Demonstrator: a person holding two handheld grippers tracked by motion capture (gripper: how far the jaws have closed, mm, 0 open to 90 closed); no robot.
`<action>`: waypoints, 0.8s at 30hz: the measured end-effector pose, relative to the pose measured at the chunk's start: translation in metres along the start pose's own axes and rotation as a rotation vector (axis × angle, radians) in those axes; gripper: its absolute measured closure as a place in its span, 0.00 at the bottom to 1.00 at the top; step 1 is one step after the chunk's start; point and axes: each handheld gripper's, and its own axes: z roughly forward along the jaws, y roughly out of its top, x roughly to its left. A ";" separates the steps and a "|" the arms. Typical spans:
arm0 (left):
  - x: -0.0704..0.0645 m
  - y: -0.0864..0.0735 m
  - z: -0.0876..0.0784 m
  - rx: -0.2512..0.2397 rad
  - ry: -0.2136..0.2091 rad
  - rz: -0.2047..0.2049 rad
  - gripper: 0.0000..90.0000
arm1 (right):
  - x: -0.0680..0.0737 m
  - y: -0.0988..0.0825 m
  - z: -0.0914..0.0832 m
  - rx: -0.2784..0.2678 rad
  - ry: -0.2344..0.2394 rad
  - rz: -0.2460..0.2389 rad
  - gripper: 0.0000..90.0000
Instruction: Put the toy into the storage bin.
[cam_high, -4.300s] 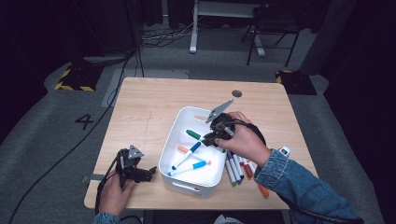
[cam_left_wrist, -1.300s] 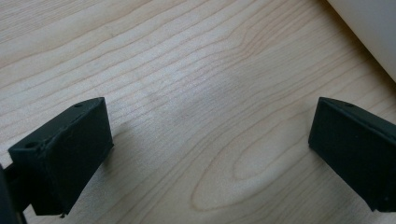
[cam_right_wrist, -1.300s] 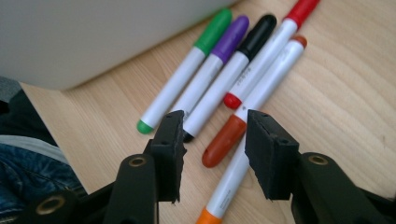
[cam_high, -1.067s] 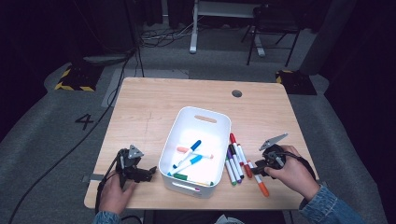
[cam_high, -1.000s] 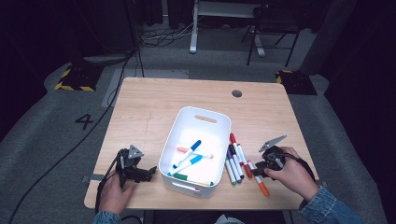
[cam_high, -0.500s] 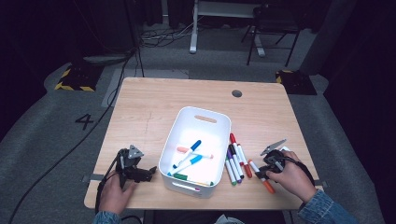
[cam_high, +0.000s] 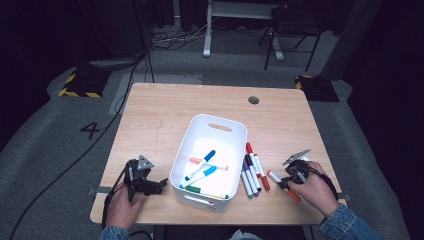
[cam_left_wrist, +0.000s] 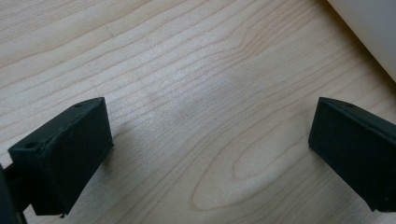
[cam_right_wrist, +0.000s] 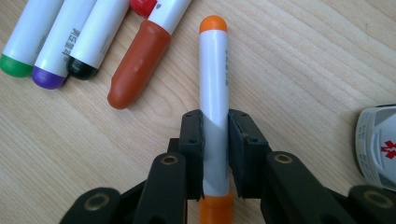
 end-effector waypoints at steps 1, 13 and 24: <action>0.000 0.000 0.000 0.000 -0.002 0.002 0.00 | 0.000 0.000 0.000 -0.004 0.005 0.002 0.85; 0.000 0.000 0.000 -0.001 0.000 -0.001 0.00 | 0.001 0.006 -0.018 -0.046 0.014 -0.008 0.85; 0.000 0.000 0.000 0.000 -0.001 0.001 0.00 | 0.006 0.019 -0.040 -0.091 0.042 -0.037 0.85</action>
